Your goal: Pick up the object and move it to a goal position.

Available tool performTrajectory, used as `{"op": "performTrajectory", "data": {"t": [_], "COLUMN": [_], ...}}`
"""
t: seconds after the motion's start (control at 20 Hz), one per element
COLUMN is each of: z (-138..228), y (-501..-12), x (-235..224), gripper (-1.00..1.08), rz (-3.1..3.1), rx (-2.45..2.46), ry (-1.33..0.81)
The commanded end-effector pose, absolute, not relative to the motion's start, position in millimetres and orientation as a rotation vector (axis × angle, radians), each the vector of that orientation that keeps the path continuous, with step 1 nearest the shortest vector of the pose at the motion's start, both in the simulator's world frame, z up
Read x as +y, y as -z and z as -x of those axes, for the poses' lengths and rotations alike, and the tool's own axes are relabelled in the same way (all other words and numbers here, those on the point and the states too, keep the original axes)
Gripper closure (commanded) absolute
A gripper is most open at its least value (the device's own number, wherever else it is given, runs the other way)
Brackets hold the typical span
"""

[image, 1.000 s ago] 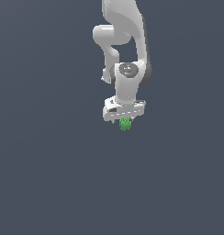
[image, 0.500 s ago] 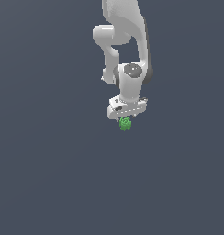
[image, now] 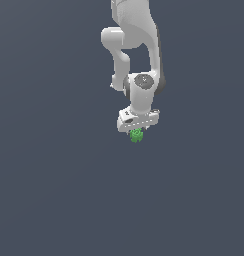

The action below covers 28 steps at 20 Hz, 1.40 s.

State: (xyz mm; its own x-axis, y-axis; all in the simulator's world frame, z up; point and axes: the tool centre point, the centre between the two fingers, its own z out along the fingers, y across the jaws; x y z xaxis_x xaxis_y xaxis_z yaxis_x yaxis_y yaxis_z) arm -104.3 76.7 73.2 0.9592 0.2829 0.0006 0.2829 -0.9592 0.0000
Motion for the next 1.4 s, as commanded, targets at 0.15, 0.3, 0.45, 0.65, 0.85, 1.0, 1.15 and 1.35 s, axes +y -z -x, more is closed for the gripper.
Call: {"op": "performTrajectory", "data": {"t": [0.15,0.3,0.45,0.65,0.85,1.0,1.15,1.35], "z": [105.6,105.4,105.3,105.3,105.3,105.2,105.4,106.3], "y": [-48.9,-41.8,-39.5,-39.5,-39.5,-40.2,-42.2,-51.0], "x": [76.8,77.0,77.0,77.0,77.0,77.0,76.2,72.5], "gripper": [-0.92,-0.92,-0.92,1.08,1.08,1.08,1.08,1.08], "rz": [3.109,3.109,3.109,3.109,3.109,3.109,3.109,3.109], "rx": [-0.451,-0.452,-0.452,-0.452,-0.452,-0.453,-0.453,-0.453], "ry": [0.0,0.0,0.0,0.0,0.0,0.001,0.001,0.001]}}
